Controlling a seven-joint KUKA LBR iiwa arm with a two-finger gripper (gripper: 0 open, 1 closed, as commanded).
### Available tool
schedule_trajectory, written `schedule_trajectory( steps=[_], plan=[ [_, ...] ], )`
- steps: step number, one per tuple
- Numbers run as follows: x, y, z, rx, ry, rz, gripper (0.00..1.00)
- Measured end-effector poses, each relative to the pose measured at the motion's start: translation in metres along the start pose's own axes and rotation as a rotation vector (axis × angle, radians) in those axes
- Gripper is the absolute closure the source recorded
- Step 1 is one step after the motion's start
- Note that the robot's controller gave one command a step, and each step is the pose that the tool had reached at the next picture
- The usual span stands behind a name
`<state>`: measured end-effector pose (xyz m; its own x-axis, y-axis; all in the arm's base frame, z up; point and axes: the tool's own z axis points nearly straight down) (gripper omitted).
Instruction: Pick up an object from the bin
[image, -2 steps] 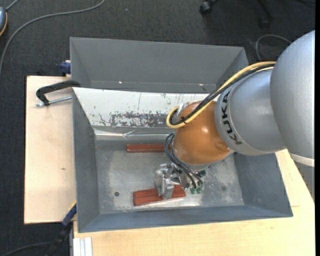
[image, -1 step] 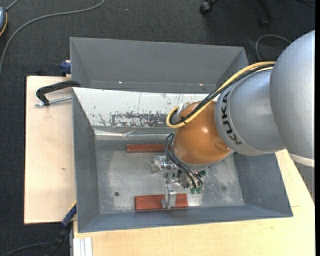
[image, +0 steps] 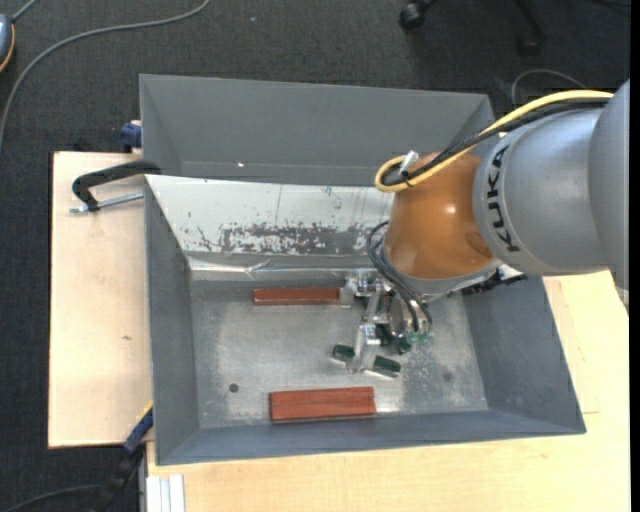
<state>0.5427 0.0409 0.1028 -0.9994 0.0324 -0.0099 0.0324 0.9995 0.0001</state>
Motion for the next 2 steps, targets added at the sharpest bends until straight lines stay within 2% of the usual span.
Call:
schedule_trajectory(
  steps=[1,2],
  plan=[
    [0.0175,-0.0271,0.0325,-0.001,0.009,-0.095,0.0],
    [0.0172,-0.0262,0.0318,-0.002,0.008,-0.095,1.0]
  ],
)
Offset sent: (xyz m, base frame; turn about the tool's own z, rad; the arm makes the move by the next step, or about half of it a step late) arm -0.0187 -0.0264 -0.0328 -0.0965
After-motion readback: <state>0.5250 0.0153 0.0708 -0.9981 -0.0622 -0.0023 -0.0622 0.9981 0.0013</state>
